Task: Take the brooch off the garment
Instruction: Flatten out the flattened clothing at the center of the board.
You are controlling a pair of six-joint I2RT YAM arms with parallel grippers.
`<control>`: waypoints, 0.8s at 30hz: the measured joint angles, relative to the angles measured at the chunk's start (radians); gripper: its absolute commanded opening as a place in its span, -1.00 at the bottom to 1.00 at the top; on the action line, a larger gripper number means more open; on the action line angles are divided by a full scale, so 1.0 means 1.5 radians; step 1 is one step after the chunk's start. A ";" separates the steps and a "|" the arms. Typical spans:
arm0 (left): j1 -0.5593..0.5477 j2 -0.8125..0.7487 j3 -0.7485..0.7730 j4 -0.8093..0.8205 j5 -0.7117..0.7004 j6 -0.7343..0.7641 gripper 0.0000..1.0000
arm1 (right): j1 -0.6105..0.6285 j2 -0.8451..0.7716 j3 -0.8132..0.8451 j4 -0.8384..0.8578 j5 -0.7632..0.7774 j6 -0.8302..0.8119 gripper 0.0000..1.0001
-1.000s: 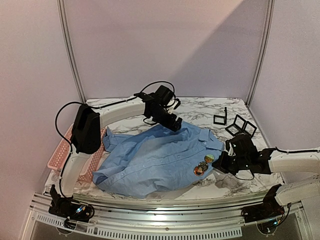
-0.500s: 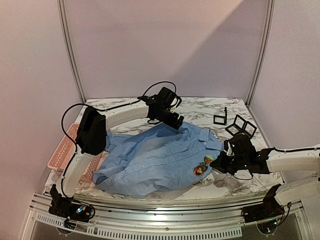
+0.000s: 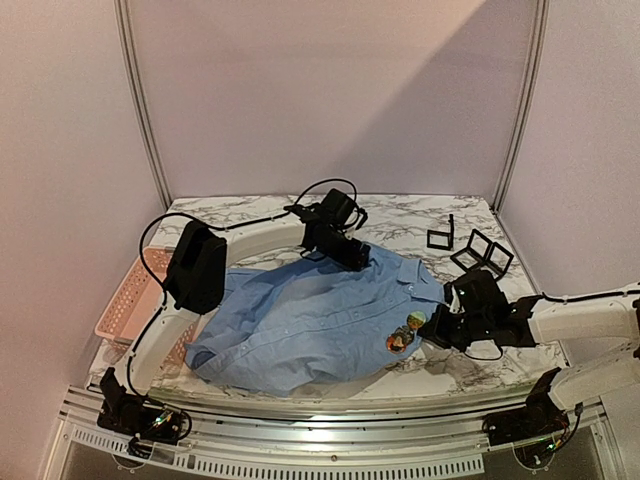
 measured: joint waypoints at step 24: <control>-0.016 -0.493 -0.268 0.101 -0.175 0.065 -1.00 | 0.013 -0.009 0.170 -0.113 0.275 -0.010 -1.00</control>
